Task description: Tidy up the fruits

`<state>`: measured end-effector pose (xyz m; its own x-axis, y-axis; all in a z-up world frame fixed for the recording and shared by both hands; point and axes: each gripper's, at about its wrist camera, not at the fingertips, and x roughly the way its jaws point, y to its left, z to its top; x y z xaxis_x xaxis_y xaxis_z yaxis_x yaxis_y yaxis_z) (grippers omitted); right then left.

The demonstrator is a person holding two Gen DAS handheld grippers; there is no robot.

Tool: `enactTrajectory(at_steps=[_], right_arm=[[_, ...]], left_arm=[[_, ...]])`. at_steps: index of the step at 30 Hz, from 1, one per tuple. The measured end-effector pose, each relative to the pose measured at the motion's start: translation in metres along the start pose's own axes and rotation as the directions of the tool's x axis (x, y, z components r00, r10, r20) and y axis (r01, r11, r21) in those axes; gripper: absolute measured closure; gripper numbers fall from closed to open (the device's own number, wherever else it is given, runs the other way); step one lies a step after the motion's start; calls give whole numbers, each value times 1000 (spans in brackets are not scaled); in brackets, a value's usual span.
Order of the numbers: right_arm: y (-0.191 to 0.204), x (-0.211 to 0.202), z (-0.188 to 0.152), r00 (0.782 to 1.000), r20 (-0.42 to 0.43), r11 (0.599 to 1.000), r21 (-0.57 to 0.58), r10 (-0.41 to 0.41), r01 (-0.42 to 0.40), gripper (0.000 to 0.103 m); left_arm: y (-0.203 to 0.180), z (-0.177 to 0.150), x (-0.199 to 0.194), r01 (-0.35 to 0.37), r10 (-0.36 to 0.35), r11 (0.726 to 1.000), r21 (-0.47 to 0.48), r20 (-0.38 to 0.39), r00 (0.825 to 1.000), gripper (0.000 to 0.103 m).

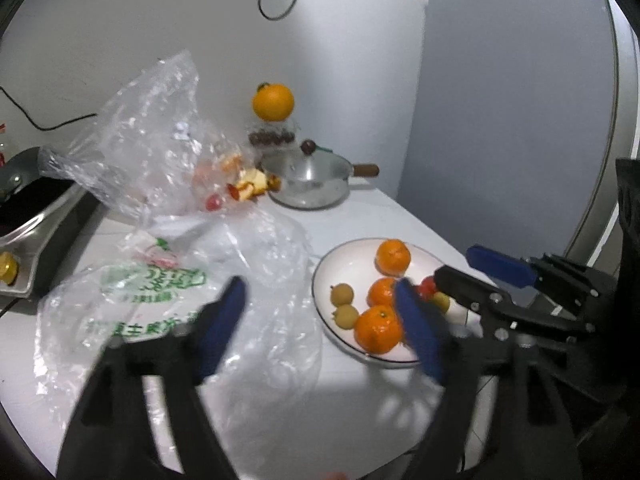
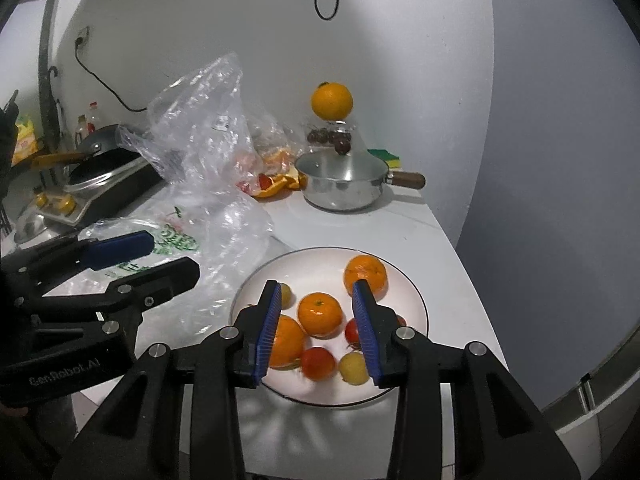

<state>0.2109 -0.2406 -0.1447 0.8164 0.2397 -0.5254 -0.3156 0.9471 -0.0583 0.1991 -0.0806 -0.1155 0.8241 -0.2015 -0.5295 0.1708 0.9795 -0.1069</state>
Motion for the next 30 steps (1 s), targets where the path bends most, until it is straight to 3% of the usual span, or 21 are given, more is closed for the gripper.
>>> enactTrajectory(at_steps=[9,12,17,26,30], right_arm=[[23,-32,6,998,51,999,-32,-21,22,64],[28,-44,7,997,69,999,-40,-27,29,64],[39,-65,10,994,106,998,-54,-31,37,64],[64,-106,18,981,192,996,-86,-19,36,64],[73,-121,22,973,230,994,-99,-15,39,64]], left_arm=[[17,-3,-47,-11,13,1000,-19,66,998,19],[22,-3,-64,-30,33,999,-27,91,995,8],[27,-4,-93,-60,64,998,-33,139,988,7],[39,-5,-142,-115,122,992,-42,208,970,7],[44,-6,-165,-161,167,986,-46,249,954,7]])
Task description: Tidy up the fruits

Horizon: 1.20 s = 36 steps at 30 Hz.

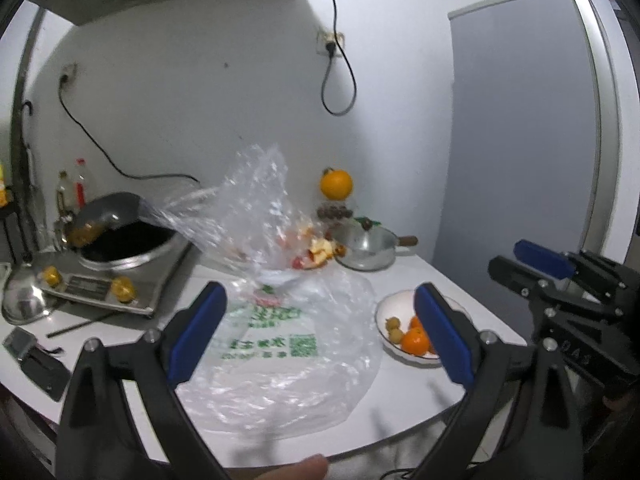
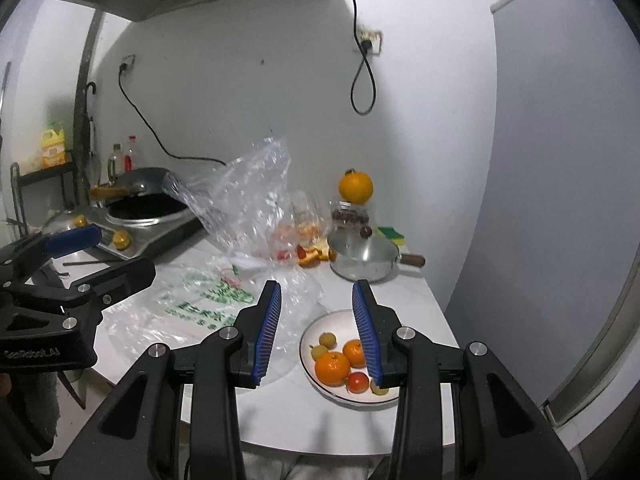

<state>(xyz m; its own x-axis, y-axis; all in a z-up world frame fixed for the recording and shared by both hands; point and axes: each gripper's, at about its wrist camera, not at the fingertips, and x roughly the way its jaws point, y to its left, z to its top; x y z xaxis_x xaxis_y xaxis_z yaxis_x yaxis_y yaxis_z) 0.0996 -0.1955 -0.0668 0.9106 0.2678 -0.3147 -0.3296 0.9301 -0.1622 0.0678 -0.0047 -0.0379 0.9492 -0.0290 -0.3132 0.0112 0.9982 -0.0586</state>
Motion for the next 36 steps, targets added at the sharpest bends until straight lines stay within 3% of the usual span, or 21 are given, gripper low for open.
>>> enactTrajectory(at_steps=[6,9,14,17,24,36], right_arm=[[14,-22,15,998,65,1000,-19,18,-17,63],[23,-29,21,995,95,999,-32,41,-38,56],[34,-43,33,986,143,996,-35,86,-82,54],[37,-49,39,980,167,994,-26,110,-107,45],[44,-55,42,971,194,990,-29,139,-135,44],[41,-52,38,975,183,992,-18,130,-129,44]], left_arm=[[14,9,-33,-52,51,999,6,72,996,7],[24,14,-51,-98,98,995,-1,105,990,7],[39,18,-73,-146,148,989,-22,145,978,6],[46,19,-82,-171,174,985,-32,153,973,4],[53,18,-90,-188,191,982,-35,158,969,3],[49,20,-85,-172,174,985,-28,149,973,3]])
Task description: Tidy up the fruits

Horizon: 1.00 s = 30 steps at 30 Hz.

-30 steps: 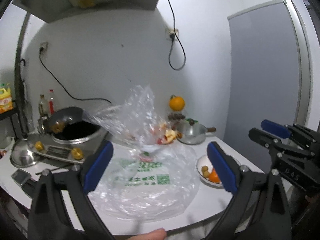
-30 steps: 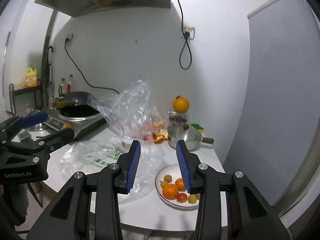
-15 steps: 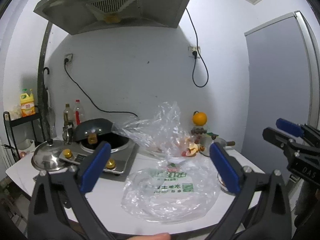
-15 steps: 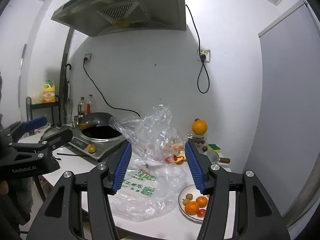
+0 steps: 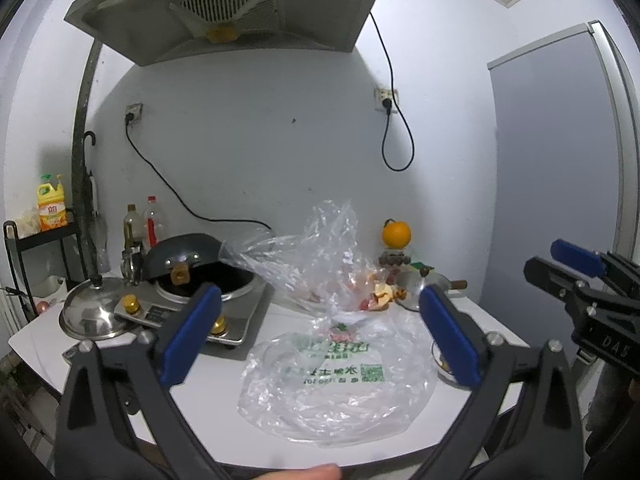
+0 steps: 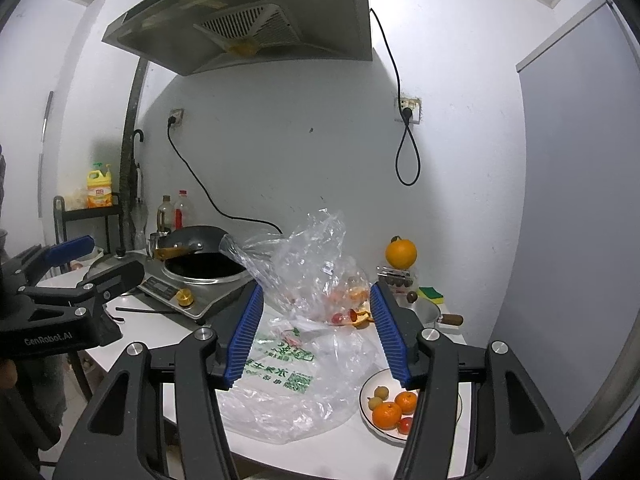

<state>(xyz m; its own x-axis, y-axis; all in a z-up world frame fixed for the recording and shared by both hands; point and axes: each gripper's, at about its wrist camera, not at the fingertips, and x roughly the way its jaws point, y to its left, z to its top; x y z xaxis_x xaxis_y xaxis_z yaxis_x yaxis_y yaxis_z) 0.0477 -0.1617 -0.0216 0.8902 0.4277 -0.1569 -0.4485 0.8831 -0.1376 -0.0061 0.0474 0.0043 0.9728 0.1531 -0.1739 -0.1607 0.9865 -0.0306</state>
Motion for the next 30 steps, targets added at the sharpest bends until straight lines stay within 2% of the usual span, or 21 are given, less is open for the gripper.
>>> enactTrajectory(at_steps=[19,30], right_arm=[[3,-12,23,999,36,1000,2,14,-14,44],[4,-17,30,999,42,1000,-9,-14,14,44]], left_arm=[[4,22,-12,-15,15,1000,-11,17,1000,3],[9,32,-19,-17,18,1000,-22,39,999,3]])
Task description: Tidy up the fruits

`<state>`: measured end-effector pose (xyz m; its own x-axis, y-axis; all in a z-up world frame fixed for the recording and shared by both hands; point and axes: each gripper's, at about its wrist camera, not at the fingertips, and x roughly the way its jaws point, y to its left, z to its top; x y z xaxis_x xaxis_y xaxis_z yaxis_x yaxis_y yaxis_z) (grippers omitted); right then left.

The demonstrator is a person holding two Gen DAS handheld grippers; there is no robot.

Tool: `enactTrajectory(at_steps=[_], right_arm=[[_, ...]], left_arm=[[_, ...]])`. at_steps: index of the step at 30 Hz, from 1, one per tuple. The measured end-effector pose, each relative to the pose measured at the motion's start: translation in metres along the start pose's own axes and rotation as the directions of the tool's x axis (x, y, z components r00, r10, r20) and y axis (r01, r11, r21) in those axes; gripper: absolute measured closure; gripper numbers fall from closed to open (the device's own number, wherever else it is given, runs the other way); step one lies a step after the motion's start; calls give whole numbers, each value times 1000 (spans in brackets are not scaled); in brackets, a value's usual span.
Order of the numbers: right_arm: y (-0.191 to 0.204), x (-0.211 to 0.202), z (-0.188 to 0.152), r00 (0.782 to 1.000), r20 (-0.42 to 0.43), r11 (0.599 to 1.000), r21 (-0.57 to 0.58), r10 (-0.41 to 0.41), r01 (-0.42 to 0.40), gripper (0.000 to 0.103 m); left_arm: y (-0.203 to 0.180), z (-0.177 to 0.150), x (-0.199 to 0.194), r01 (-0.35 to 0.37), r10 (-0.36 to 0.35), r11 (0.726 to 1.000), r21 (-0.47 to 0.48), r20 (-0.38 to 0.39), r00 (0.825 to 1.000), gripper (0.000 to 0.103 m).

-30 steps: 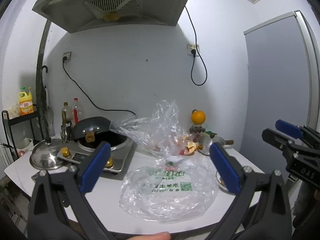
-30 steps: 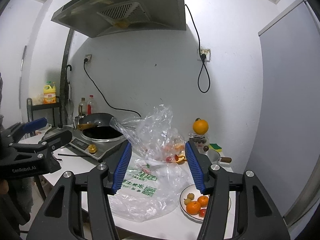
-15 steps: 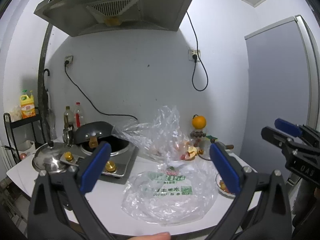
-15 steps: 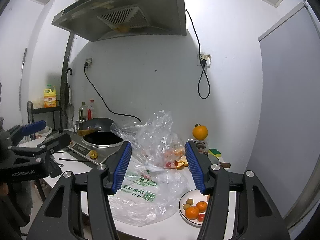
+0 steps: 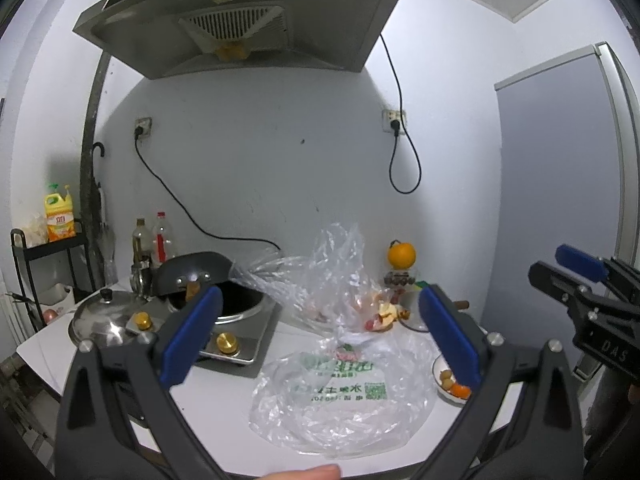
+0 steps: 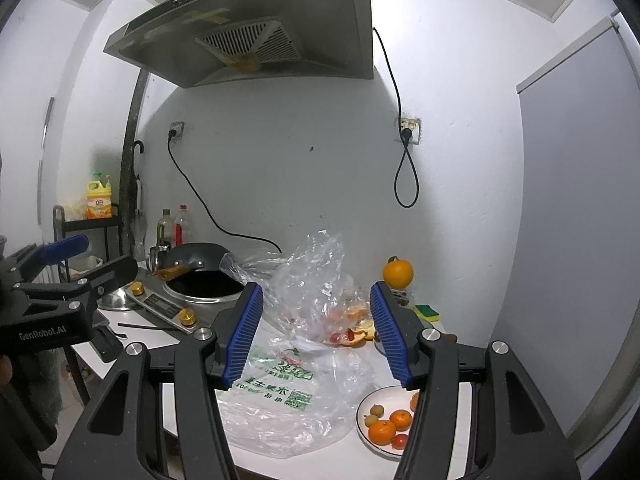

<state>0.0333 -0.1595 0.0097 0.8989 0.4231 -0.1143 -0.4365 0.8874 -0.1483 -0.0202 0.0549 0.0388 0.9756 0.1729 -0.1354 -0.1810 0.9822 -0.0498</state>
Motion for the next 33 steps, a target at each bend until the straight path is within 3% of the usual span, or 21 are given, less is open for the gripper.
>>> enactTrajectory(at_steps=[25,30,33], right_arm=[[0,-1,0,1000,-5,1000,9,-4,4,44],[0,0,-5,1000,-21,1000,11,-13,13,44],[-2,0,-21,998,-53,999,35,-37,38,44]], left_arm=[[-2,-1,3,8,-8,1000,13,-15,1000,3],[-2,-12,8,32,-31,999,12,-39,999,3],[-5,-36,11,90,-86,995,35,-89,992,3]])
